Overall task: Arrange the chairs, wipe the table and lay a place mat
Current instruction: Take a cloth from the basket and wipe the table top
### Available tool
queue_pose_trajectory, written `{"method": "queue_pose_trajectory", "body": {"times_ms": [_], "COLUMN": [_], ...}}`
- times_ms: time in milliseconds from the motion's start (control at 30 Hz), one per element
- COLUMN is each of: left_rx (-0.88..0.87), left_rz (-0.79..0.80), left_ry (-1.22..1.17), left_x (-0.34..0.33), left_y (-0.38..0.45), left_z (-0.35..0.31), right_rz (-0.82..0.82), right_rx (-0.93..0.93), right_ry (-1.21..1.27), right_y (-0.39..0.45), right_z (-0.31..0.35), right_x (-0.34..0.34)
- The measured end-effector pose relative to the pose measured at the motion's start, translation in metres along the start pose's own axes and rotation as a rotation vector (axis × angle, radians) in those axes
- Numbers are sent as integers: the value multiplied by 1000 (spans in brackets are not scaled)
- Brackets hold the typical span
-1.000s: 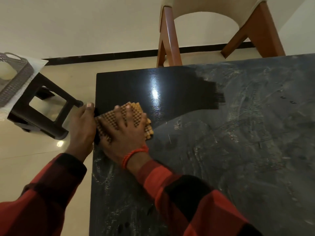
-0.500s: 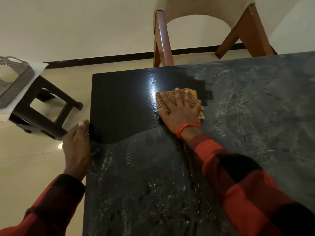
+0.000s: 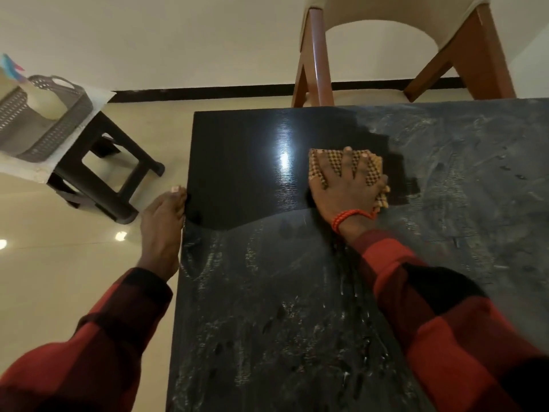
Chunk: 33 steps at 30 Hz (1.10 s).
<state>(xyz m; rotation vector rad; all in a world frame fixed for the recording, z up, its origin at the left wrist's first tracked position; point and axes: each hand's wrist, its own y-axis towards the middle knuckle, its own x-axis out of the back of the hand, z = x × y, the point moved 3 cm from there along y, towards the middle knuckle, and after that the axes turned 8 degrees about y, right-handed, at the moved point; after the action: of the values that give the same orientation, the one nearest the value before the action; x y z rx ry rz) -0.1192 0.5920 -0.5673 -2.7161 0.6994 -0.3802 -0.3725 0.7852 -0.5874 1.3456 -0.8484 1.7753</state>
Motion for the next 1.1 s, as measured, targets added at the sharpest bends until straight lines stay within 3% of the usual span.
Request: {"method": "queue_pose_trajectory", "body": {"times_ms": [200,300,700,1100], "left_rx": [86,111,132,120], "left_rz": [76,140,141,169], "left_ry": [-109,-154,-147,-133], "left_x": [12,21,47,56], "left_y": [3,-1,-41,-50], "left_z": [-1,-1,27,28], "right_rz": [39,71,82,96], "right_rx": [312,390,359,305], "right_ry": [64,56,115,43], "right_y": [-57,-88,-225,-156], "right_z": [151,185,165,189], "right_x": [-41,-53,-58,-57]}}
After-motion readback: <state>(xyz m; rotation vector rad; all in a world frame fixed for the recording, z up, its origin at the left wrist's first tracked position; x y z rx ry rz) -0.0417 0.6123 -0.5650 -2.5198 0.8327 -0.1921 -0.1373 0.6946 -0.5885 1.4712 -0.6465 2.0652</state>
